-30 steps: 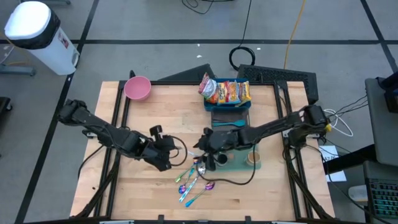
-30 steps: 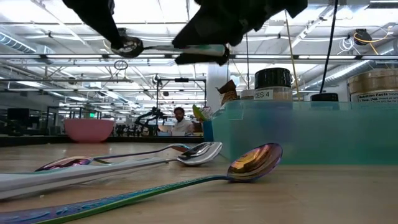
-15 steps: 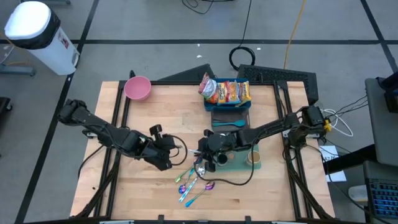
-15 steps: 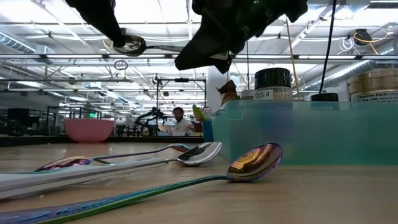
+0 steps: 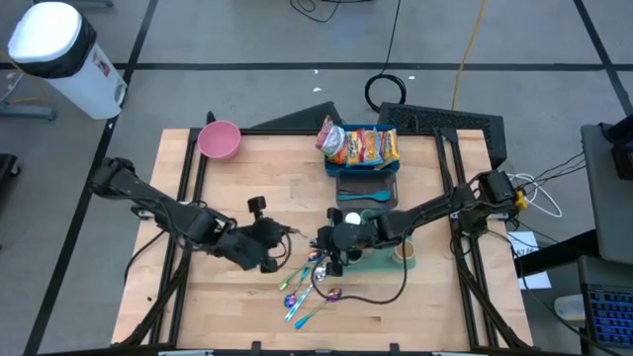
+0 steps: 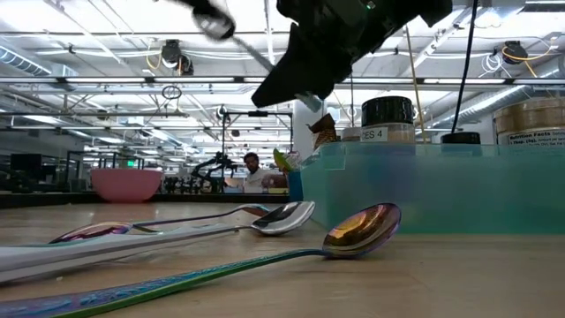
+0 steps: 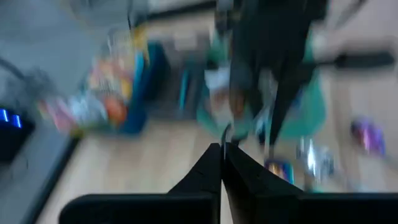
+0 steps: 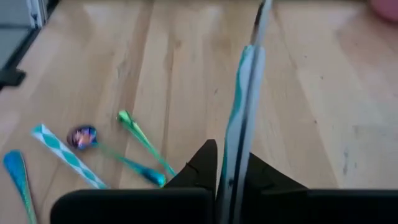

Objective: Pick & Place Food Item
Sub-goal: Put the top blue patterned spoon into the black bin

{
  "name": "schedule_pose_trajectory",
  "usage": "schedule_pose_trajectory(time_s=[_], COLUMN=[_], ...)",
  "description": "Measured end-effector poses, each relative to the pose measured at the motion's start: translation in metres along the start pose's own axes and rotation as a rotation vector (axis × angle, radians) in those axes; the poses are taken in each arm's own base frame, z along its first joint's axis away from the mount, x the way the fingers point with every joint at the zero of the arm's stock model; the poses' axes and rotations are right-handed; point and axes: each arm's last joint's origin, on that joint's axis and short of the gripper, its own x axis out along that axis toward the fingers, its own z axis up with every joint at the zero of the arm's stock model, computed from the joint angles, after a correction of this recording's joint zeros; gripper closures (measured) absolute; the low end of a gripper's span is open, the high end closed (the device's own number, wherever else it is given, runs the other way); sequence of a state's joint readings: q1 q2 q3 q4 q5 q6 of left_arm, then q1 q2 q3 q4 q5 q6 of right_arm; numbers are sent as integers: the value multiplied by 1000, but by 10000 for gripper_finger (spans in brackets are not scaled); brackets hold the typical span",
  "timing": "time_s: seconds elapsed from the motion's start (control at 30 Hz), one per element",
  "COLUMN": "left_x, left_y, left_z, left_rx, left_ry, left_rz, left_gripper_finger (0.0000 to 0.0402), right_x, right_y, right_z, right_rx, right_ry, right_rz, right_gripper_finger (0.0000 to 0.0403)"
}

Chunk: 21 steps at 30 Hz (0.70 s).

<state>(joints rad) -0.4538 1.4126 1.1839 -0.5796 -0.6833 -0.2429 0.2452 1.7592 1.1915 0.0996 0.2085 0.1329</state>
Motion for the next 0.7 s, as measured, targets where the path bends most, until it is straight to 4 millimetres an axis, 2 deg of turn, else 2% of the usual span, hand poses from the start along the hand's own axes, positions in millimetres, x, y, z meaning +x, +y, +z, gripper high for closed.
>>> schedule_pose_trajectory(time_s=[0.27, 0.57, 0.7], left_x=[-6, -13, -18], left_y=[-5, -8, -8], left_z=[38, 48, 52], left_rx=[62, 76, 47], left_ry=[-331, -448, -496], left_rz=[-98, -161, -233], left_gripper_finger=[378, 373, 332], right_x=[0, -3, -5], right_y=[-2, 4, 4], right_z=[10, 14, 18], right_rx=[2, -49, -59], right_ry=[-173, -231, -263], right_rz=[28, 30, 31], right_gripper_finger=[398, 399, 399])
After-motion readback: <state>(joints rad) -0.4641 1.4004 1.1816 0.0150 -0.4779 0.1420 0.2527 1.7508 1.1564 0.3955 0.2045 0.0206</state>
